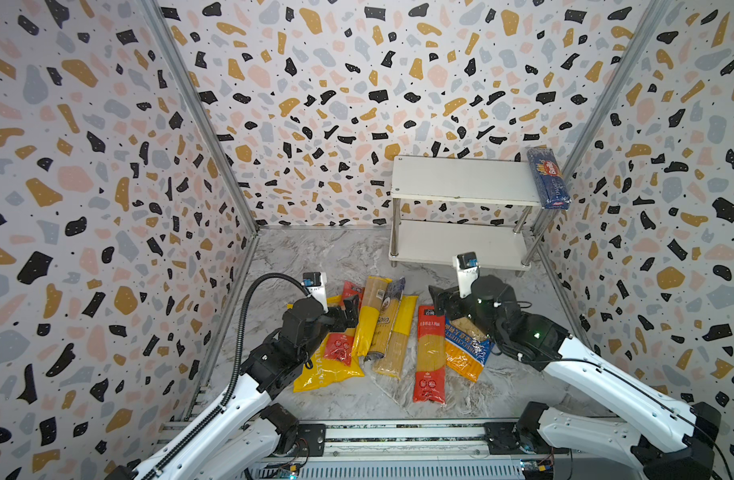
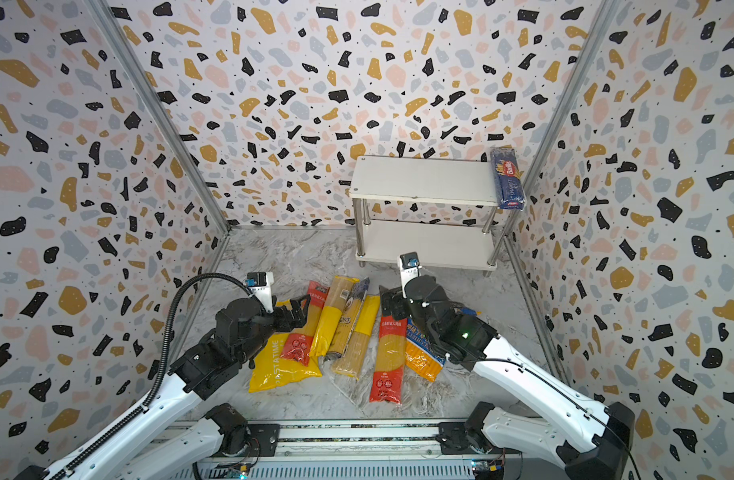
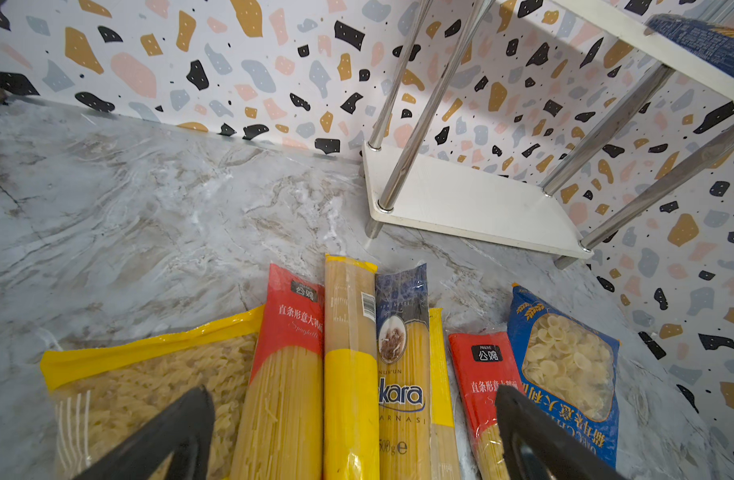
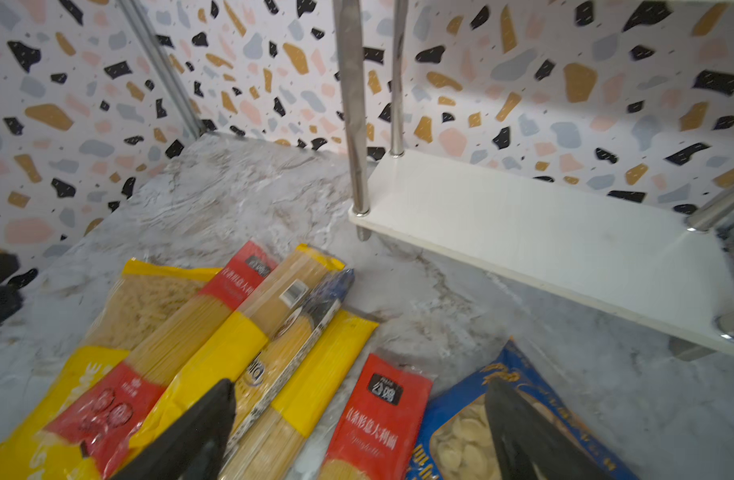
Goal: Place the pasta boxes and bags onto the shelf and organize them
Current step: 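Move the right gripper back down to the red-labelled spaghetti pack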
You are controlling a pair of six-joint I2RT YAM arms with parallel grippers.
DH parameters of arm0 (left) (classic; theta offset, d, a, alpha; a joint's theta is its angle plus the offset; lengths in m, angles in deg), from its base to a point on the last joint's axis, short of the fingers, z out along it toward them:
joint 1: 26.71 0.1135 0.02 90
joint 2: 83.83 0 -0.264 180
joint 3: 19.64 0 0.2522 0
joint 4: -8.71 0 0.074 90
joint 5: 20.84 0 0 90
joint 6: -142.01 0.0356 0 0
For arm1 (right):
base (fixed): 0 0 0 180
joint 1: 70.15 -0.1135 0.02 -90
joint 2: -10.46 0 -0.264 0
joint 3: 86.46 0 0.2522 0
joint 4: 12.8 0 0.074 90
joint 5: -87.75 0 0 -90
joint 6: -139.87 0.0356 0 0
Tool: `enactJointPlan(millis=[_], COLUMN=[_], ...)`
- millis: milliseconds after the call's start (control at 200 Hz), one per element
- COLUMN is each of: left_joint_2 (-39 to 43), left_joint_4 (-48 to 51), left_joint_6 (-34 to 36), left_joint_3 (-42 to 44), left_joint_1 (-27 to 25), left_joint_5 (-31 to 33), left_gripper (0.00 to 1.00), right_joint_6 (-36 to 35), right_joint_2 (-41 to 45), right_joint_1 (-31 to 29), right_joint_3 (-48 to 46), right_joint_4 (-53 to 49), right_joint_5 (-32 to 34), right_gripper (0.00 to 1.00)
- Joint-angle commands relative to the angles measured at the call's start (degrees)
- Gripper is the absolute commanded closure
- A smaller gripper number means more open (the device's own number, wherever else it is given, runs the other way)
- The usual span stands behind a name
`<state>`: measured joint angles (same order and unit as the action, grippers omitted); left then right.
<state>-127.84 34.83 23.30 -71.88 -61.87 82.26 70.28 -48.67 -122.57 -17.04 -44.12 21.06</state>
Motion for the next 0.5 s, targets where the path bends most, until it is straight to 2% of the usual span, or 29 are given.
enactJointPlan(millis=[0,180,355,496], left_joint_2=[0.2,-0.8,-1.9,-4.5], left_joint_4=[-3.2,-4.3,-7.0,-10.6], left_joint_6=[-1.5,-2.1,-2.9,-3.4], left_joint_3=[1.0,2.6,5.6,8.7], left_joint_1=[-0.9,-2.8,-5.9,-7.6], left_joint_5=[-1.1,-0.2,0.9,1.0], left_gripper=[0.0,0.0,0.0,0.0], right_joint_6=[7.6,14.1,21.1,26.2], right_joint_2=[-0.8,-7.0,-12.2,-13.0], right_joint_1=[-5.4,-13.0,-16.5,-18.2], right_joint_3=[-2.6,-5.4,-7.3,-9.7], right_joint_4=[-1.0,-1.9,-5.6,-6.8], right_joint_5=[4.3,5.7,6.0,5.6], right_gripper=[0.06,0.06,0.06,0.05])
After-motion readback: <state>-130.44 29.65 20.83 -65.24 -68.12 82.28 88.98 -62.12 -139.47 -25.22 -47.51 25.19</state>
